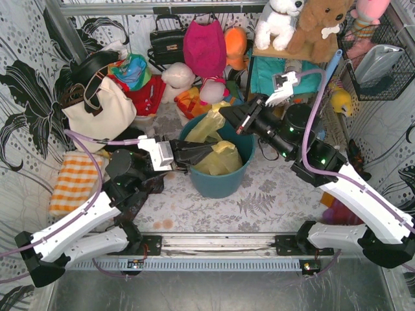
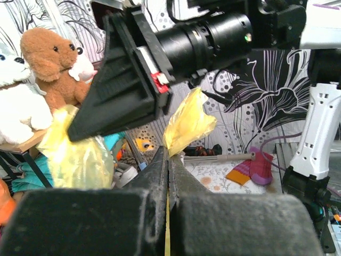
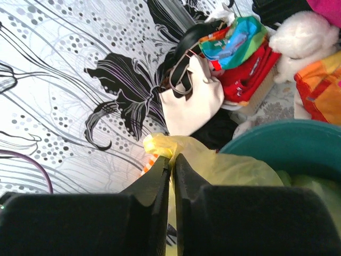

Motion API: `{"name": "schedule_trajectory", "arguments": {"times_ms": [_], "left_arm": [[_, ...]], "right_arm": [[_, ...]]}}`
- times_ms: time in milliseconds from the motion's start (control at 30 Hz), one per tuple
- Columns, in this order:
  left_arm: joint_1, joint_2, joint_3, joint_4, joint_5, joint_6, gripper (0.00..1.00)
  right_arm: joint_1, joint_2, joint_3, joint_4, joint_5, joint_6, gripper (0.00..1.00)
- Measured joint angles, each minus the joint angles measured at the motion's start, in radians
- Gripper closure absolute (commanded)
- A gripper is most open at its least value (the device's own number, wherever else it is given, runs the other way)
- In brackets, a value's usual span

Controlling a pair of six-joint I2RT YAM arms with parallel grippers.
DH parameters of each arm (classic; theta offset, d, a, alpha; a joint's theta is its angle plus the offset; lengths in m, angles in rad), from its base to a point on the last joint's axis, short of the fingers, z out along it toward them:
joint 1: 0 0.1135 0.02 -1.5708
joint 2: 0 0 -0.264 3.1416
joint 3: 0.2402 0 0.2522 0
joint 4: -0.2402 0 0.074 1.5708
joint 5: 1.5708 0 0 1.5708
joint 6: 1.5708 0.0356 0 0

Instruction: Tie the trash bag

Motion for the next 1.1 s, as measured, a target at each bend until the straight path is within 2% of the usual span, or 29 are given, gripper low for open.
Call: {"name": "schedule_trajectory", "arguments": {"times_ms": [100, 167, 267, 367, 567, 900, 1100], "left_arm": [[0.0, -0.013, 0.001, -0.032, 0.024, 0.013, 0.71], [0.0, -0.014, 0.007, -0.075, 0.042, 0.024, 0.61], [0.0, -0.014, 0.014, -0.142, 0.058, 0.046, 0.39], [0.0, -0.02, 0.024, -0.189, 0.059, 0.068, 0.27], [0.0, -0.063, 0.082, -0.237, -0.036, 0.106, 0.17], [0.0, -0.103, 0.145, -0.191, -0.356, 0.122, 0.15], [0.002, -0.046, 0.126, -0.171, -0.379, 0.122, 0.12]], "right_arm": [[0.0, 0.039, 0.076, -0.024, -0.007, -0.002, 0.91], [0.0, 0.052, 0.116, -0.041, -0.009, -0.005, 0.91], [0.0, 0.053, 0.15, -0.065, -0.01, -0.009, 0.93], [0.0, 0.055, 0.166, -0.09, -0.011, -0.019, 0.94], [0.0, 0.069, 0.18, -0.117, -0.029, -0.033, 0.96], [0.0, 0.093, 0.216, -0.148, -0.056, -0.034, 0.97], [0.0, 0.135, 0.276, -0.143, -0.108, -0.075, 0.98]]}}
